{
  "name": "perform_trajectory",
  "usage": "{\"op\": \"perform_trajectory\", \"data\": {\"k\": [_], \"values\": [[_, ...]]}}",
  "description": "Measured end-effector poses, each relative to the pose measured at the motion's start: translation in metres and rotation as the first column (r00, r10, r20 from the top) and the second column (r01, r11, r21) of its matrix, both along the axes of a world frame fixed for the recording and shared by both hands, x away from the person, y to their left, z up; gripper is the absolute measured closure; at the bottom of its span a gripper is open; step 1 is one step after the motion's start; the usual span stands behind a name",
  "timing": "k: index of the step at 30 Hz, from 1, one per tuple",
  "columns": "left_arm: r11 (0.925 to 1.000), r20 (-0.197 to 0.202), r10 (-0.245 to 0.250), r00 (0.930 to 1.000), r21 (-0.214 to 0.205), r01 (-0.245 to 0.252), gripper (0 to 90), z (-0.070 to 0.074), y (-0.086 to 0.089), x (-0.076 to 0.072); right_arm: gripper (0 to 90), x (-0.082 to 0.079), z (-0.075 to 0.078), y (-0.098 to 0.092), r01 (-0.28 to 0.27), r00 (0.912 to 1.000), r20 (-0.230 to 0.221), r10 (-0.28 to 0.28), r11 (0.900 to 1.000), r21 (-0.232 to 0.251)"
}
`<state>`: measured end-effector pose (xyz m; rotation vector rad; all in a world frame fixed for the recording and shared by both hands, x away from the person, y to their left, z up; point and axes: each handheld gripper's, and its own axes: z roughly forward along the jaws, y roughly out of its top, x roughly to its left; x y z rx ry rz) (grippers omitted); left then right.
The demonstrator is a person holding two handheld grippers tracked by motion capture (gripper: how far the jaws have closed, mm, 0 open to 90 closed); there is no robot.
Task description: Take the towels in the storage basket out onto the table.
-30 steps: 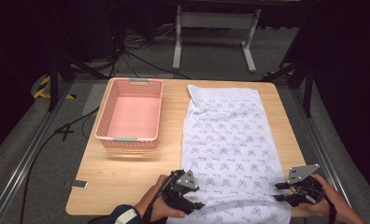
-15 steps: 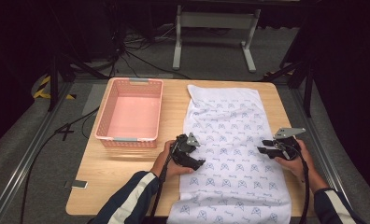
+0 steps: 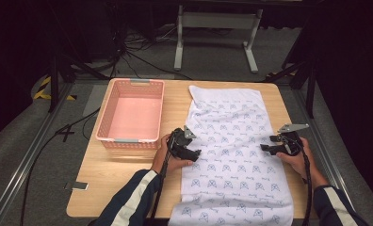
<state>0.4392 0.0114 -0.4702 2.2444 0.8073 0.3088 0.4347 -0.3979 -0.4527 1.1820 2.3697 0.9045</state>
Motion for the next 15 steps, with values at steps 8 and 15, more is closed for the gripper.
{"op": "perform_trajectory", "data": {"k": [8,15], "values": [[0.9933,-0.034,-0.115,0.9928,0.005,0.115,73.2,0.007,0.006,-0.021,63.2,-0.017,0.007,-0.008,-0.035,0.9984,-0.045,0.033,0.9988,-0.033],[0.9782,-0.085,-0.201,0.9759,0.034,0.205,72.1,0.011,0.010,-0.063,55.5,-0.067,0.011,-0.018,-0.038,0.9954,-0.091,0.032,0.9965,-0.074]]}}
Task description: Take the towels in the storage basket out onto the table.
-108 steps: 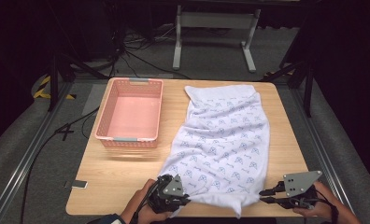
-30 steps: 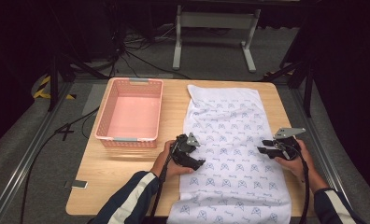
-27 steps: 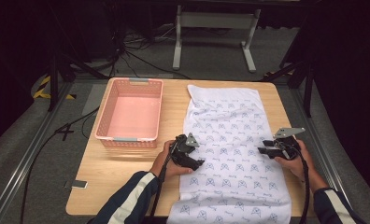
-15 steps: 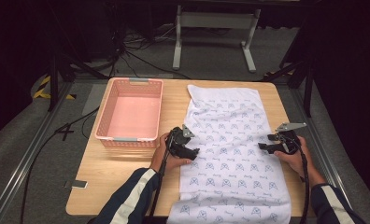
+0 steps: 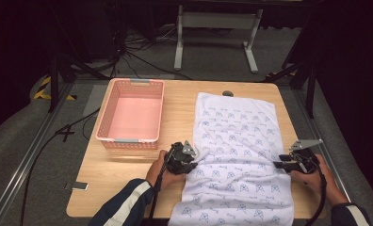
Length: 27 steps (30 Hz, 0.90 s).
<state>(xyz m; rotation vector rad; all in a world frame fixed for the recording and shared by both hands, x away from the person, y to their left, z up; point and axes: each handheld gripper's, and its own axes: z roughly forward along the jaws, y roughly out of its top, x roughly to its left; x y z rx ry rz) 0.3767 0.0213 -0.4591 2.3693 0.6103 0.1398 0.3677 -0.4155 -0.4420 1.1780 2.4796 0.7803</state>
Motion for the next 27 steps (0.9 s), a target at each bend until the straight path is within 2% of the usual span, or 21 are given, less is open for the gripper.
{"op": "perform_trajectory", "data": {"k": [3,4,5,7,9,10,11,13,14,15,16,17,18,19,20,21,23,24,25,27], "values": [[0.9985,-0.036,-0.055,0.9978,0.007,0.055,71.5,0.002,0.002,-0.016,49.8,-0.016,-0.001,-0.001,-0.010,0.9999,0.002,0.010,0.9999,0.004],[0.9969,-0.049,-0.079,0.9957,-0.007,0.078,71.8,0.001,0.002,-0.022,49.6,-0.018,-0.001,-0.001,-0.023,0.9997,0.003,0.023,0.9997,0.003],[0.9963,-0.060,-0.086,0.9944,-0.002,0.086,71.9,0.002,0.001,-0.026,49.1,-0.020,-0.001,0.000,-0.039,0.9993,-0.003,0.039,0.9993,0.001],[0.9925,-0.060,-0.120,0.9910,0.017,0.121,71.0,0.003,-0.001,-0.033,47.2,-0.022,0.000,0.000,-0.049,0.9987,-0.016,0.049,0.9988,0.001],[0.9913,-0.042,-0.128,0.9908,0.023,0.129,66.5,0.005,-0.003,-0.033,45.7,-0.022,0.003,0.000,-0.073,0.9973,-0.009,0.073,0.9973,-0.002],[0.9927,-0.034,-0.120,0.9922,0.011,0.120,62.1,0.007,-0.004,-0.030,44.8,-0.021,0.006,-0.001,-0.078,0.9968,0.017,0.078,0.9970,-0.001],[0.9951,-0.023,-0.096,0.9951,-0.025,0.096,56.2,0.009,-0.004,-0.025,44.4,-0.019,0.010,-0.002,-0.064,0.9971,0.042,0.064,0.9979,0.009],[0.9975,0.007,-0.035,0.9994,-0.061,0.035,44.5,0.014,-0.005,-0.009,44.0,-0.010,0.018,-0.006,-0.018,0.9959,0.089,0.014,0.9988,0.045],[0.9972,0.017,-0.010,0.9998,-0.074,0.011,37.8,0.015,-0.007,0.001,44.0,-0.005,0.019,-0.007,0.004,0.9937,0.112,-0.009,0.9989,0.047],[0.9955,0.032,0.033,0.9989,-0.090,-0.030,34.8,0.015,-0.011,0.013,44.2,0.002,0.020,-0.007,0.015,0.9918,0.126,-0.020,0.9989,0.045],[0.9939,0.037,0.053,0.9979,-0.098,-0.050,33.7,0.015,-0.015,0.021,44.8,0.011,0.019,-0.007,0.025,0.9897,0.141,-0.029,0.9993,0.029],[0.9943,0.049,0.046,0.9977,-0.098,-0.041,33.8,0.015,-0.019,0.030,45.0,0.018,0.018,-0.007,0.040,0.9875,0.152,-0.041,0.9991,0.011],[0.9943,0.049,0.046,0.9977,-0.098,-0.041,33.9,0.015,-0.019,0.030,45.0,0.018,0.018,-0.007,0.040,0.9875,0.152,-0.041,0.9991,0.011],[0.9939,0.066,0.050,0.9965,-0.101,-0.044,33.9,0.014,-0.022,0.036,45.1,0.026,0.015,-0.007,0.049,0.9872,0.151,-0.052,0.9986,0.021],[0.9933,0.064,0.061,0.9961,-0.102,-0.054,34.9,0.013,-0.026,0.043,45.4,0.032,0.013,-0.007,0.055,0.9885,0.139,-0.060,0.9976,0.043],[0.9936,0.064,0.060,0.9961,-0.099,-0.054,36.8,0.011,-0.028,0.046,45.4,0.037,0.011,-0.005,0.063,0.9882,0.137,-0.068,0.9973,0.037],[0.9962,0.061,0.059,0.9964,-0.068,-0.055,38.0,0.006,-0.031,0.054,45.7,0.044,0.006,-0.003,0.062,0.9891,0.132,-0.064,0.9979,0.020],[0.9975,0.055,0.051,0.9972,-0.052,-0.048,44.4,0.002,-0.032,0.056,45.7,0.046,0.003,0.000,0.054,0.9907,0.125,-0.054,0.9985,0.009],[0.9982,0.036,0.046,0.9983,-0.040,-0.045,45.0,-0.001,-0.032,0.056,46.1,0.048,-0.001,0.002,0.051,0.9929,0.108,-0.051,0.9987,0.003],[0.9988,0.057,0.035,0.9977,-0.037,-0.033,50.1,-0.004,-0.028,0.052,47.7,0.048,-0.005,0.006,0.026,0.9953,0.093,-0.027,0.9996,0.009]]}}
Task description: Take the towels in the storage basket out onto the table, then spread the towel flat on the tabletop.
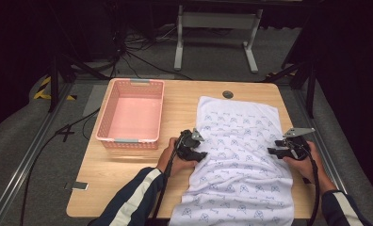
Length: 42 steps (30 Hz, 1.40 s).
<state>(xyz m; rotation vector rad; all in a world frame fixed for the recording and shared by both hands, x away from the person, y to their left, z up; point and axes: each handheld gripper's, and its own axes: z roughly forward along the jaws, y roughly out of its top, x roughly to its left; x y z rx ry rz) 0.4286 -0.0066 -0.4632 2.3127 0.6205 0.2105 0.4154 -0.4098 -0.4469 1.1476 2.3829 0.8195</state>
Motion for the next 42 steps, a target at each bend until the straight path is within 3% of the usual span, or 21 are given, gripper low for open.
{"op": "perform_trajectory", "data": {"k": [3,5,9,14,16,18,19,21,23,24,25,27,28,30,31,32,35,38,40,42], "values": [[0.9993,0.004,-0.020,0.9998,0.031,0.020,55.9,0.002,0.002,-0.010,47.7,-0.004,0.001,0.002,-0.018,0.9995,-0.025,0.018,0.9998,0.010],[0.9989,-0.004,-0.025,0.9997,0.039,0.025,56.3,0.003,0.003,-0.017,47.8,-0.007,0.000,0.002,-0.037,0.9991,-0.017,0.038,0.9992,0.012],[0.9956,-0.014,-0.076,0.9970,0.053,0.077,56.3,0.003,0.010,-0.042,47.8,-0.018,0.000,0.003,-0.069,0.9969,-0.036,0.070,0.9974,0.018],[0.9832,-0.061,-0.163,0.9848,0.074,0.167,54.6,0.007,0.017,-0.069,47.8,-0.044,0.001,0.009,-0.141,0.9876,-0.069,0.141,0.9901,0.006],[0.9788,-0.096,-0.193,0.9765,0.051,0.198,54.3,0.007,0.019,-0.074,47.8,-0.055,0.002,0.010,-0.176,0.9814,-0.079,0.175,0.9844,-0.006],[0.9783,-0.089,-0.193,0.9771,0.057,0.199,52.3,0.008,0.018,-0.077,48.6,-0.063,0.003,0.011,-0.199,0.9762,-0.089,0.197,0.9800,-0.006],[0.9795,-0.061,-0.185,0.9808,0.070,0.189,50.0,0.010,0.017,-0.075,49.8,-0.065,0.004,0.011,-0.211,0.9733,-0.096,0.208,0.9774,-0.015],[0.9890,-0.033,-0.138,0.9898,0.047,0.140,41.5,0.013,0.015,-0.066,47.5,-0.066,0.007,0.009,-0.215,0.9724,-0.095,0.213,0.9767,-0.008],[0.9978,-0.012,-0.066,0.9977,0.002,0.066,35.6,0.017,0.012,-0.049,46.5,-0.059,0.013,0.006,-0.177,0.9822,-0.062,0.177,0.9841,0.010],[0.9995,-0.020,-0.028,0.9994,-0.015,0.027,33.1,0.019,0.009,-0.037,46.5,-0.055,0.016,0.004,-0.156,0.9868,-0.044,0.156,0.9877,0.010],[0.9992,-0.030,-0.006,0.9995,-0.039,0.005,29.2,0.020,0.005,-0.025,46.3,-0.047,0.019,0.002,-0.131,0.9912,-0.019,0.131,0.9913,0.013],[0.9993,-0.009,0.018,0.9998,-0.031,-0.019,27.0,0.021,-0.001,-0.012,45.5,-0.031,0.022,-0.002,-0.083,0.9965,0.011,0.083,0.9964,0.018],[0.9987,-0.020,0.032,0.9993,-0.039,-0.033,25.0,0.020,-0.006,-0.001,45.5,-0.024,0.023,-0.003,-0.066,0.9976,0.022,0.065,0.9977,0.017],[0.9962,0.009,0.081,0.9967,-0.032,-0.081,21.4,0.019,-0.015,0.017,45.0,0.001,0.023,-0.008,-0.001,0.9990,0.045,0.001,1.0000,0.001],[0.9934,-0.019,0.094,0.9954,-0.064,-0.095,21.7,0.017,-0.017,0.025,44.6,0.011,0.023,-0.010,0.020,0.9986,0.049,-0.020,0.9998,0.005],[0.9930,-0.026,0.100,0.9946,-0.060,-0.102,21.1,0.017,-0.019,0.033,44.6,0.020,0.023,-0.012,0.044,0.9976,0.052,-0.045,0.9989,0.013],[0.9864,0.018,0.161,0.9868,-0.036,-0.160,21.9,0.013,-0.023,0.048,44.0,0.042,0.022,-0.013,0.086,0.9939,0.066,-0.088,0.9957,0.032],[0.9723,0.034,0.233,0.9719,-0.026,-0.232,22.2,0.006,-0.023,0.063,42.3,0.061,0.019,-0.011,0.122,0.9901,0.066,-0.124,0.9921,0.029],[0.9599,0.030,0.279,0.9598,-0.032,-0.278,22.2,0.001,-0.021,0.073,42.6,0.072,0.017,-0.009,0.152,0.9858,0.067,-0.154,0.9877,0.036],[0.9422,0.025,0.334,0.9422,-0.036,-0.333,22.1,-0.002,-0.018,0.082,40.9,0.081,0.013,-0.008,0.181,0.9814,0.058,-0.183,0.9827,0.040]]}}
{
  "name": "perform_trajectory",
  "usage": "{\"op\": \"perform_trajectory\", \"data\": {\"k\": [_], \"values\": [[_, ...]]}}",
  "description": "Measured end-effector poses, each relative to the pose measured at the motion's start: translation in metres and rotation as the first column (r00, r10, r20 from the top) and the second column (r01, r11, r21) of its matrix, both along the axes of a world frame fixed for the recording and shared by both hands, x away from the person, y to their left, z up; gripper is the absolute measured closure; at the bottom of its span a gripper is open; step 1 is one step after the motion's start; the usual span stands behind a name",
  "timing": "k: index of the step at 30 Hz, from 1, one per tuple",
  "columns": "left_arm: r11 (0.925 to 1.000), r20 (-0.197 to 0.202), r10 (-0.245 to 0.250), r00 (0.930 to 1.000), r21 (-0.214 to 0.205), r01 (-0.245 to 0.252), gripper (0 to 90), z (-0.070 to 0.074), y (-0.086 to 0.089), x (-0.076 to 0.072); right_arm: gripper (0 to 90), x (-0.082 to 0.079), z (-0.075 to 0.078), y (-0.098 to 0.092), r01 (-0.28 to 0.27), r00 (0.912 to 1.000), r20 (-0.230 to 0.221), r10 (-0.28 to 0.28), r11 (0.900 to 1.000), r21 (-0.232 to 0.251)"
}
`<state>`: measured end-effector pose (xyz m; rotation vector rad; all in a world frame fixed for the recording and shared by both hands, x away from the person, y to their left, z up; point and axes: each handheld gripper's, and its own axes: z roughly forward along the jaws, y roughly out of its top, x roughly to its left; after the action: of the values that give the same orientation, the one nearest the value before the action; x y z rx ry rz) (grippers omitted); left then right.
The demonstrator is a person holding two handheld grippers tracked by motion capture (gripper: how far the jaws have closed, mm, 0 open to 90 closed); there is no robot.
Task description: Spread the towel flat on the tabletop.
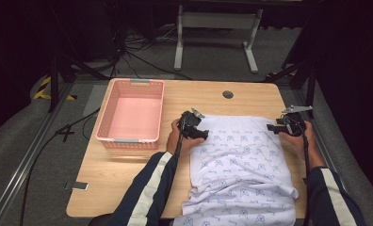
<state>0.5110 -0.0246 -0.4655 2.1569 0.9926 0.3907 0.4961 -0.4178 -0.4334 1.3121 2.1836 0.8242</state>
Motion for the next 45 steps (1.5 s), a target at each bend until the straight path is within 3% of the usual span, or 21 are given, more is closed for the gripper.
{"op": "perform_trajectory", "data": {"k": [1,2,4,9,10,12,13,14,15,18,23,28,31,34,36,38,41,42,43,44,45], "values": [[1.0000,0.000,0.000,1.0000,0.000,0.000,22.2,0.000,0.000,0.000,40.9,0.000,0.000,0.000,0.000,1.0000,0.000,0.000,1.0000,0.000],[0.9995,-0.026,0.031,0.9992,-0.001,-0.031,20.4,-0.003,0.003,0.009,41.8,0.008,-0.004,0.001,0.021,0.9997,-0.009,-0.021,0.9997,0.014],[0.9969,-0.021,0.078,0.9967,-0.012,-0.078,20.3,-0.003,0.005,0.014,40.3,0.012,-0.007,0.001,0.044,0.9990,-0.006,-0.044,0.9990,0.010],[0.9963,-0.013,0.085,0.9963,-0.014,-0.085,20.8,-0.004,0.008,0.021,37.5,0.020,-0.012,-0.003,0.089,0.9959,-0.014,-0.089,0.9953,0.038],[0.9970,-0.012,0.076,0.9970,-0.013,-0.077,24.4,-0.003,0.010,0.024,35.8,0.025,-0.015,-0.004,0.108,0.9932,-0.046,-0.107,0.9940,0.020],[0.9944,-0.011,0.099,0.9950,-0.035,-0.100,29.0,-0.002,0.014,0.025,37.1,0.025,-0.016,-0.004,0.107,0.9936,-0.041,-0.106,0.9940,0.024],[0.9929,-0.008,0.105,0.9944,-0.055,-0.105,43.9,-0.003,0.017,0.026,39.2,0.025,-0.017,-0.005,0.101,0.9941,-0.046,-0.098,0.9937,0.049],[0.9932,0.003,0.100,0.9950,-0.060,-0.100,51.0,-0.004,0.022,0.027,41.1,0.025,-0.017,-0.005,0.098,0.9945,-0.044,-0.095,0.9940,0.049],[0.9940,0.004,0.093,0.9957,-0.059,-0.092,59.4,-0.004,0.025,0.028,48.6,0.024,-0.016,-0.005,0.085,0.9955,-0.047,-0.082,0.9949,0.054],[0.9953,0.001,0.074,0.9973,-0.062,-0.074,73.2,-0.003,0.025,0.028,68.1,0.023,-0.014,0.000,0.041,0.9973,-0.063,-0.038,0.9980,0.048],[0.9976,-0.015,0.031,0.9994,-0.061,-0.032,85.5,-0.002,0.022,0.026,77.5,0.022,-0.012,0.005,0.030,0.9966,-0.078,-0.027,0.9986,0.043],[0.9986,-0.009,0.024,0.9997,-0.048,-0.025,87.3,0.001,0.020,0.025,83.4,0.021,-0.010,0.007,0.018,0.9964,-0.083,-0.015,0.9992,0.036],[0.9967,0.025,0.019,0.9995,-0.080,-0.017,87.6,0.011,0.019,0.020,84.0,0.018,-0.005,0.004,-0.007,0.9977,-0.067,0.013,0.9963,0.085],[0.9955,0.071,-0.025,0.9971,-0.089,0.032,87.6,0.028,0.010,0.008,84.2,0.013,0.003,0.000,-0.036,0.9981,-0.046,0.042,0.9938,0.105],[0.9946,0.134,-0.046,0.9899,-0.086,0.058,87.9,0.040,0.003,-0.005,84.2,0.003,0.012,-0.001,-0.076,0.9969,-0.010,0.078,0.9901,0.117],[0.9911,0.158,-0.086,0.9837,-0.086,0.101,87.9,0.050,-0.003,-0.020,84.2,-0.005,0.018,-0.001,-0.106,0.9942,-0.001,0.107,0.9868,0.122],[0.9779,0.201,-0.178,0.9633,-0.073,0.196,87.9,0.067,-0.005,-0.052,84.3,-0.028,0.027,-0.002,-0.176,0.9843,0.026,0.175,0.9791,0.101],[0.9779,0.201,-0.178,0.9633,-0.073,0.196,88.0,0.067,-0.005,-0.052,84.3,-0.028,0.027,-0.002,-0.176,0.9843,0.026,0.175,0.9791,0.101],[0.9724,0.205,-0.203,0.9575,-0.074,0.222,88.0,0.070,-0.003,-0.062,84.3,-0.035,0.031,-0.004,-0.191,0.9813,0.043,0.188,0.9754,0.109],[0.9607,0.204,-0.248,0.9470,-0.073,0.268,87.9,0.073,0.000,-0.077,84.3,-0.044,0.034,-0.006,-0.207,0.9781,0.047,0.203,0.9699,0.128],[0.9560,0.208,-0.269,0.9405,-0.062,0.287,87.9,0.075,0.002,-0.090,84.2,-0.057,0.039,-0.009,-0.243,0.9694,0.073,0.235,0.9587,0.147]]}}
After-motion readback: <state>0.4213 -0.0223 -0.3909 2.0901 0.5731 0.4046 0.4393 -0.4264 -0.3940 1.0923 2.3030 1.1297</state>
